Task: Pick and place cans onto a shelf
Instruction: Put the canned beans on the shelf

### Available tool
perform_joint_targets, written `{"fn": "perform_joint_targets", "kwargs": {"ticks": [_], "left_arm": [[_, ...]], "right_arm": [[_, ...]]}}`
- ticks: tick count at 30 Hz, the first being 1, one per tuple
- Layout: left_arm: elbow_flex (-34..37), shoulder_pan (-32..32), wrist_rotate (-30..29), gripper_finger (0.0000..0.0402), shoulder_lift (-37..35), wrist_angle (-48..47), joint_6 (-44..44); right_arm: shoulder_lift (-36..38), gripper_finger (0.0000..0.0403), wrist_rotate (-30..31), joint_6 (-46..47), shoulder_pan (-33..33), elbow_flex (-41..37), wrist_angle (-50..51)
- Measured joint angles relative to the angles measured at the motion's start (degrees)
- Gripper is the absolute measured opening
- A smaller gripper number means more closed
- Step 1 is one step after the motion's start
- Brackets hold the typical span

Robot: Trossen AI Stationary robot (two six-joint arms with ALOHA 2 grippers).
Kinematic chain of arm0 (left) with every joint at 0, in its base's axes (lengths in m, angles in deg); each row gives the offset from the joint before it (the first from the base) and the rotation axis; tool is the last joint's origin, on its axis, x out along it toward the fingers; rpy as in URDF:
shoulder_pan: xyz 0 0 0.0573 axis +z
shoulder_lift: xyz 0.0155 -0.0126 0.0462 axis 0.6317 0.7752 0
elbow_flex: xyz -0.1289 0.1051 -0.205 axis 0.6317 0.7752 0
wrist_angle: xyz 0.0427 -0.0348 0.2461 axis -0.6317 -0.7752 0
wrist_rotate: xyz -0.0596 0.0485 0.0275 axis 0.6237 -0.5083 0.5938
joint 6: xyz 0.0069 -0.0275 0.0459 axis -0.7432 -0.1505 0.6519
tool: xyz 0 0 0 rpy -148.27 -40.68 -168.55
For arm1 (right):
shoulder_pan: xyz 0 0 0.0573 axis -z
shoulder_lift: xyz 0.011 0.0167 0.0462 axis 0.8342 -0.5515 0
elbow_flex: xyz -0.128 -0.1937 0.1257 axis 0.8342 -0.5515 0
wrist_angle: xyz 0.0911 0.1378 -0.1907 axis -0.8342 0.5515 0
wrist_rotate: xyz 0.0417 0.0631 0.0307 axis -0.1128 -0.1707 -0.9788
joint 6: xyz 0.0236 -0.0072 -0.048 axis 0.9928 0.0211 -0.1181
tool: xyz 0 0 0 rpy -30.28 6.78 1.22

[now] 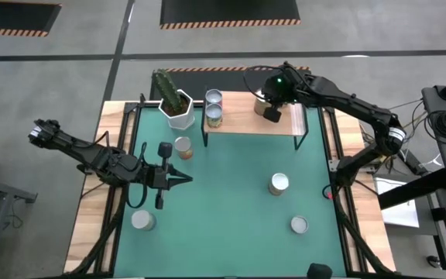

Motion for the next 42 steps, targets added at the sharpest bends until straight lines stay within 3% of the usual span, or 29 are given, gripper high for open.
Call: {"fn": "perform_joint_targets", "kwargs": {"ticks": [42], "left_arm": [[0.0, 0.0, 0.0, 0.0, 0.0, 0.0, 0.3]], "right_arm": [[-0.9, 0.0009, 1.2, -7.7, 4.7, -0.3, -5.2]]}}
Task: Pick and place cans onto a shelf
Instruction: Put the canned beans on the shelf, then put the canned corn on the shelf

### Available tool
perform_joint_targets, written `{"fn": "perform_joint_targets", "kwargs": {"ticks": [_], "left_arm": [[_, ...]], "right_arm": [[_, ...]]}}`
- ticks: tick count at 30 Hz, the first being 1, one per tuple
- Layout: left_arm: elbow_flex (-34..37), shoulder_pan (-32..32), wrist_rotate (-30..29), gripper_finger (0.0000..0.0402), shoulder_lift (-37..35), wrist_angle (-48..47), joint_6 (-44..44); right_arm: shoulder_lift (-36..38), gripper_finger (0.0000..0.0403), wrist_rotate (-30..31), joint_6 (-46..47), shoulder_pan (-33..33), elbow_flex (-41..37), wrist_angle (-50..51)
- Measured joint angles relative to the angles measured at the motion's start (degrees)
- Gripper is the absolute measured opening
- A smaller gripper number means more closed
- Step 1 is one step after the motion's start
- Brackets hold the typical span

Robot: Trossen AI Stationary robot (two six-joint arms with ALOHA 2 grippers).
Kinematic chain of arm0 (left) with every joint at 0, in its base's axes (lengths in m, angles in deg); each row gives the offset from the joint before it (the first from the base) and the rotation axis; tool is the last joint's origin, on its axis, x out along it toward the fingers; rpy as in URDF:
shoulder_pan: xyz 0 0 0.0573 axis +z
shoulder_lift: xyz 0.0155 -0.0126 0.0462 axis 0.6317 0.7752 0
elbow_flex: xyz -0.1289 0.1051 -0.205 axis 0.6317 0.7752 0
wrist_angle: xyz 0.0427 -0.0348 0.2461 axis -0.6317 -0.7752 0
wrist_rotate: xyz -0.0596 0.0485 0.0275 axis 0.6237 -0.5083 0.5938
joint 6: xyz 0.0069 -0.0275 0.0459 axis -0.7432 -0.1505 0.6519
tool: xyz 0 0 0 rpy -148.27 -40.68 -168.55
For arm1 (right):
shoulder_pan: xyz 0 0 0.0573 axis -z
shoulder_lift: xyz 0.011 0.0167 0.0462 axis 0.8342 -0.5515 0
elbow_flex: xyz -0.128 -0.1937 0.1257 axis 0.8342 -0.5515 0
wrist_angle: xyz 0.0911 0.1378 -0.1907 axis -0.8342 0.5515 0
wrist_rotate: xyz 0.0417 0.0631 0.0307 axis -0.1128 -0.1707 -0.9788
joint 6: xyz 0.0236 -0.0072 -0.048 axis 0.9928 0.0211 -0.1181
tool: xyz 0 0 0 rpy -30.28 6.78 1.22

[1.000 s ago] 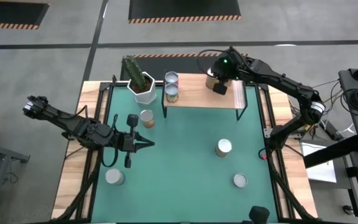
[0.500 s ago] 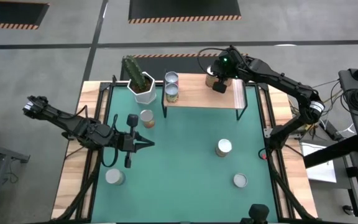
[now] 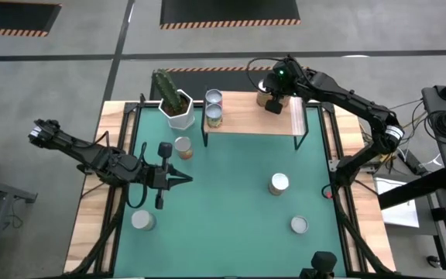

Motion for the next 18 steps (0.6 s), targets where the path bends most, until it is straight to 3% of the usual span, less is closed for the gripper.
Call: {"fn": "perform_joint_targets", "kwargs": {"ticks": [18], "left_arm": [[0.0, 0.0, 0.0, 0.0, 0.0, 0.3, 2.2]], "right_arm": [[2.8, 0.0009, 0.0, 0.5, 0.0, -0.1, 0.3]]}}
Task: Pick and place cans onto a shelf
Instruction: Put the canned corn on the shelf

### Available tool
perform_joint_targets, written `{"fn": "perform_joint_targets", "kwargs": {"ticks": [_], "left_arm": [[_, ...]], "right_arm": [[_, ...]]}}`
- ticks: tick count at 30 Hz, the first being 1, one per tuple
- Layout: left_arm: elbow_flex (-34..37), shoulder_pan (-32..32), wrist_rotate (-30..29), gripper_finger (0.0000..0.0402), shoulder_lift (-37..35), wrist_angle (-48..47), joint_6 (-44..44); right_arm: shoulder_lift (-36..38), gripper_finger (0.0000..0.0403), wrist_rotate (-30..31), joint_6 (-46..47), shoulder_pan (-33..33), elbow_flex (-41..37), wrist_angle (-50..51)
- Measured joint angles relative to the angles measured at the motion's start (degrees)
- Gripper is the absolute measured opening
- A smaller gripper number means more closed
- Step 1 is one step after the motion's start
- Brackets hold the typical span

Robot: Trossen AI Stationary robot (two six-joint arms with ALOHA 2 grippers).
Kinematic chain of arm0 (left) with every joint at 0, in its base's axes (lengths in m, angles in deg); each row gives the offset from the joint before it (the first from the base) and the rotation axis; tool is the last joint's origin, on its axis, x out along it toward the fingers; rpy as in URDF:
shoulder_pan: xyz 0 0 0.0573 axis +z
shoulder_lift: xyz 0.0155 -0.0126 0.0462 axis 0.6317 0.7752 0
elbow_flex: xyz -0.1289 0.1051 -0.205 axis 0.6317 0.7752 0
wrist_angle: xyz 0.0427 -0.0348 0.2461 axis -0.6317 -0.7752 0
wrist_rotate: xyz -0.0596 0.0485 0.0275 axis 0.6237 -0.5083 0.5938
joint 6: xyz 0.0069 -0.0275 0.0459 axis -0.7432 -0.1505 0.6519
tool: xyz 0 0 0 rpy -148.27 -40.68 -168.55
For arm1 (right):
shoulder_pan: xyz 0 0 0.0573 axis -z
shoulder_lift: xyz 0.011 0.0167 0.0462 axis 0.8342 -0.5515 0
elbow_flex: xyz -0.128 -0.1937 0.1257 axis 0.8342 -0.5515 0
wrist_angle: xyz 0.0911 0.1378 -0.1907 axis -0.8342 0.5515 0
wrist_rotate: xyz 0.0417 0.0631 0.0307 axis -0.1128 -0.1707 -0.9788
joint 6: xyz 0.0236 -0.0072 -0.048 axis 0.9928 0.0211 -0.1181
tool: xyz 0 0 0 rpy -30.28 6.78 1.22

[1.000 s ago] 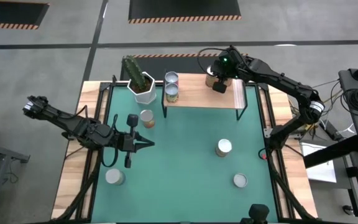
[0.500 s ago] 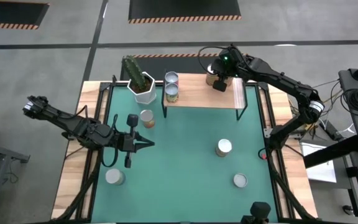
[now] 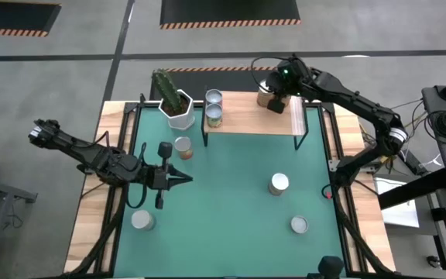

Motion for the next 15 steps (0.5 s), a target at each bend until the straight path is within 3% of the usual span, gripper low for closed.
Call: {"fn": "perform_joint_targets", "kwargs": {"ticks": [7, 15], "left_arm": [[0.0, 0.0, 0.0, 0.0, 0.0, 0.0, 0.4], [0.0, 0.0, 0.0, 0.0, 0.0, 0.0, 0.9]], "right_arm": [[4.3, 0.0009, -0.9, 5.6, -3.0, 0.0, 0.5], [8.6, 0.0009, -16.2, 23.6, -12.3, 0.0, 5.7]]}}
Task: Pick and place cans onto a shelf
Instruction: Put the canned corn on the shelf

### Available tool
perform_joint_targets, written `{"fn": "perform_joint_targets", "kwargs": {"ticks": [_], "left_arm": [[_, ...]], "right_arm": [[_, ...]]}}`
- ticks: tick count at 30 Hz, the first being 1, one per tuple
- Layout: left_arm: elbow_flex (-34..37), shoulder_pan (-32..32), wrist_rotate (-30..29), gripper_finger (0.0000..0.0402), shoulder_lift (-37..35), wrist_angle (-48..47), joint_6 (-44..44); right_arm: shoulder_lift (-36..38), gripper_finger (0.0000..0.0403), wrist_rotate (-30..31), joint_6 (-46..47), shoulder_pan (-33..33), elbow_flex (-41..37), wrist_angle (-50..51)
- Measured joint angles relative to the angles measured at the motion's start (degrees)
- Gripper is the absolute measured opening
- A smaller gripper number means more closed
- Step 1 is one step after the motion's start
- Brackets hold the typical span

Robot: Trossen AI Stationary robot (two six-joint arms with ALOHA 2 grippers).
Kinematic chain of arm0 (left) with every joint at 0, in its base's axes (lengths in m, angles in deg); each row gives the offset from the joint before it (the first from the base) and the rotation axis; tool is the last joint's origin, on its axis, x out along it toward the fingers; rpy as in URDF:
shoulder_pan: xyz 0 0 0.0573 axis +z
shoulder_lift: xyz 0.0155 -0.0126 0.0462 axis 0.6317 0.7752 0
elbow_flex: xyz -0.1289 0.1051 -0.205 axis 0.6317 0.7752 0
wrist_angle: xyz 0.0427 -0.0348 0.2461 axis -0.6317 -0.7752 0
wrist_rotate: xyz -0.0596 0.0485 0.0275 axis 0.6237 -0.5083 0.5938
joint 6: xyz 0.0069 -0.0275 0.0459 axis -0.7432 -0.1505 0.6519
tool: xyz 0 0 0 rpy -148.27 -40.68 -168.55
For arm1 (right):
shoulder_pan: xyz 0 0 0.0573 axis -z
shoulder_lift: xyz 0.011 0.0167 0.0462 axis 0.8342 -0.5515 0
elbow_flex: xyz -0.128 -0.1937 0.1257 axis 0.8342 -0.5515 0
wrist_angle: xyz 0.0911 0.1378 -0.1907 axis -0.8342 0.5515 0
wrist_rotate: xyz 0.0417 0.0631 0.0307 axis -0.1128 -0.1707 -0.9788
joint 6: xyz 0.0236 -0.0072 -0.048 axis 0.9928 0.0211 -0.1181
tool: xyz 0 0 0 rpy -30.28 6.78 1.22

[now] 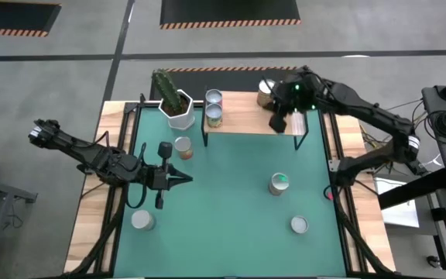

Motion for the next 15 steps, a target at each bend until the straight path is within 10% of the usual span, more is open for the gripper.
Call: {"fn": "perform_joint_targets", "kwargs": {"ticks": [15], "left_arm": [[0.0, 0.0, 0.0, 0.0, 0.0, -0.1, -1.4]], "right_arm": [[1.2, 0.0009, 8.7, 16.7, -27.5, -10.8, 0.1]]}}
